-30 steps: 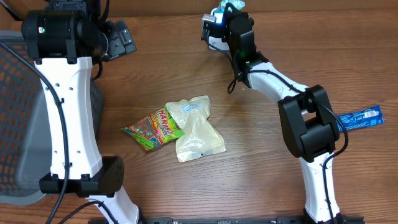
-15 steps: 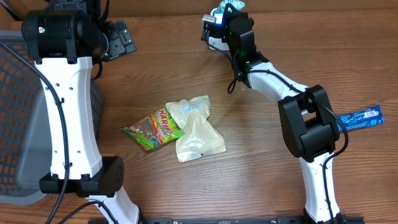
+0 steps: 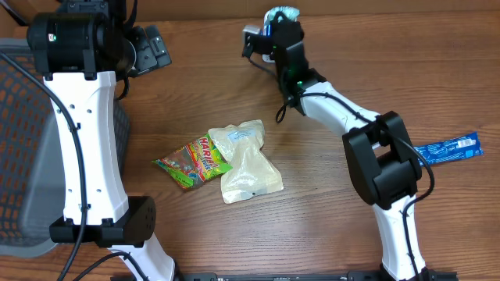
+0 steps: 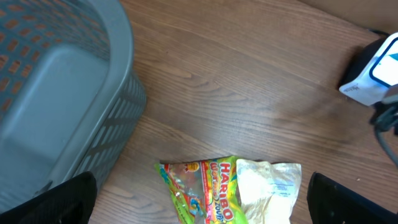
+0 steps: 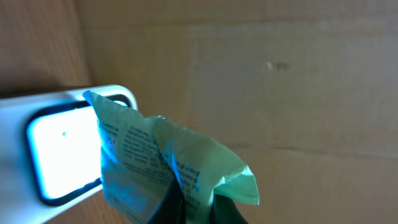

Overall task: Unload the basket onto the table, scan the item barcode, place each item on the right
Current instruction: 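Hold the pale green pack in front of the scanner window, then carry the pale green pack right and release it near the blue bar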

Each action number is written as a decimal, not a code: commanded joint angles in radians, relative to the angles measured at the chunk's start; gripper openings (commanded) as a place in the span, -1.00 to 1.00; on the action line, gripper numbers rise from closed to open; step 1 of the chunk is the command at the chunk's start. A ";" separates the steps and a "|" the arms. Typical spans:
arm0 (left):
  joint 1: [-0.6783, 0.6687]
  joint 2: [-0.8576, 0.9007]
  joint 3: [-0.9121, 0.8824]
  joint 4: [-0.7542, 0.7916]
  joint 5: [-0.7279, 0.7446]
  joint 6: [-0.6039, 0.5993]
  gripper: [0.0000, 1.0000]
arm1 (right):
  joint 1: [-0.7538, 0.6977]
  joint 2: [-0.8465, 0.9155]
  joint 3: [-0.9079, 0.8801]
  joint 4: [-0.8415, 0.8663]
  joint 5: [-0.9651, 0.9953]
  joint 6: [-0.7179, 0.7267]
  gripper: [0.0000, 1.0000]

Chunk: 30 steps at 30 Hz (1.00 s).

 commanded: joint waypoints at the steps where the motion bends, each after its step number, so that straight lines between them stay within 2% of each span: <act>1: 0.000 -0.011 0.011 0.001 -0.013 -0.014 0.99 | 0.037 -0.172 0.020 -0.169 0.065 0.004 -0.92; 4: 0.000 -0.011 0.011 0.001 -0.014 -0.014 1.00 | 0.064 -0.264 0.020 -0.361 0.093 0.012 -0.92; 8: 0.000 -0.011 0.011 0.001 -0.014 -0.014 0.99 | 0.106 -0.383 0.020 -0.643 0.097 0.155 -0.92; 9: 0.000 -0.011 0.011 0.001 -0.013 -0.014 0.99 | 0.125 -0.428 0.020 -0.784 0.098 0.350 -0.92; 11: 0.000 -0.011 0.011 0.001 -0.014 -0.014 0.99 | 0.132 -0.462 0.021 -0.932 0.098 0.705 -0.92; 12: 0.000 -0.011 0.011 0.000 -0.013 -0.014 1.00 | 0.132 -0.469 0.021 -0.966 0.098 0.803 -0.92; 14: 0.000 -0.011 0.011 0.000 -0.014 -0.014 1.00 | 0.129 -0.483 0.021 -1.121 0.097 1.170 -0.92; 15: 0.000 -0.011 0.011 0.000 -0.013 -0.014 1.00 | 0.126 -0.483 0.021 -1.175 0.097 1.271 -0.93; 17: 0.000 -0.011 0.011 0.001 -0.014 -0.014 1.00 | 0.099 -0.482 0.020 -1.384 0.015 1.610 -0.92; 19: 0.000 -0.011 0.011 0.000 -0.013 -0.014 0.99 | 0.058 -0.482 0.020 -1.472 -0.117 1.730 -0.92; 23: 0.000 -0.011 0.011 0.000 -0.014 -0.014 0.99 | -0.131 -0.482 0.020 -1.511 -0.380 1.758 -0.92; 27: 0.000 -0.011 0.011 0.001 -0.013 -0.014 1.00 | -0.347 -0.481 0.020 -1.509 -0.476 1.845 -0.92; 30: 0.000 -0.011 0.011 0.000 -0.013 -0.014 1.00 | -0.511 -0.481 0.016 -1.502 -0.479 1.922 -0.92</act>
